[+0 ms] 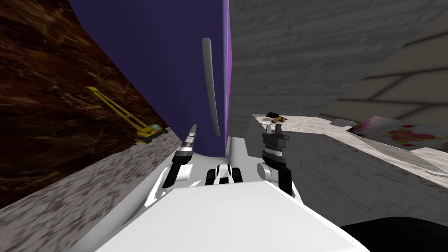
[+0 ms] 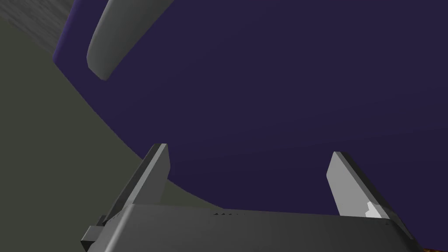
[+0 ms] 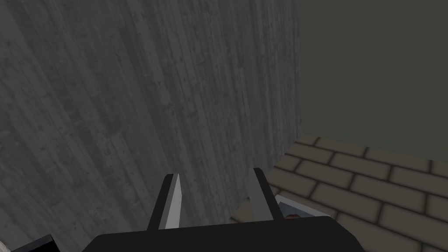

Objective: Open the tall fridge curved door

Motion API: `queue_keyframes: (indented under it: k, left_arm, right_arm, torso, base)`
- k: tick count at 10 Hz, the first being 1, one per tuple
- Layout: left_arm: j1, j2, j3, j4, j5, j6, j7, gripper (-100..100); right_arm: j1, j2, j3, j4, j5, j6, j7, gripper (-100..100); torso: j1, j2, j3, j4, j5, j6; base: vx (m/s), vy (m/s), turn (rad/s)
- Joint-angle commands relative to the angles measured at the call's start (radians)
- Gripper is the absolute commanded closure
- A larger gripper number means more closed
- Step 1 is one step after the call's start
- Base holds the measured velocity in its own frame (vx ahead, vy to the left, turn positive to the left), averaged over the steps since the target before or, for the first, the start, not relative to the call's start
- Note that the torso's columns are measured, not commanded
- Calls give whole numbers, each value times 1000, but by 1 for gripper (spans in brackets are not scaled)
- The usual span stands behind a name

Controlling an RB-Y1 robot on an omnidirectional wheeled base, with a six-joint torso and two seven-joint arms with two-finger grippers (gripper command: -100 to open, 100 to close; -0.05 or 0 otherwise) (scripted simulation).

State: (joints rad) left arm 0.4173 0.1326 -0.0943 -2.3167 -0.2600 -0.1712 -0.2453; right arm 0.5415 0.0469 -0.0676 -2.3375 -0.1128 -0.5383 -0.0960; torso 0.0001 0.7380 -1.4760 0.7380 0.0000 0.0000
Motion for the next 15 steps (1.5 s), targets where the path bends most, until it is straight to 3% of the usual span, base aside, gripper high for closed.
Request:
queue_keyframes:
  k: [1,9,15]
  left_arm:
    - [-10,-1,-5,6,-39,62,-25,-100]
    - [-43,20,-18,21,-165,257,-100,-100]
    - [-75,-3,-29,43,-275,427,-165,-100]
  right_arm:
    - [0,0,0,0,0,0,0,0]
    - [0,0,0,0,0,0,0,0]
    - [0,0,0,0,0,0,0,0]
  torso:
    - [0,0,0,0,0,0]
    - [0,0,0,0,0,0]
    - [0,0,0,0,0,0]
  base:
    - [8,-20,-119]
    - [12,-23,-137]
    - [18,-26,-155]
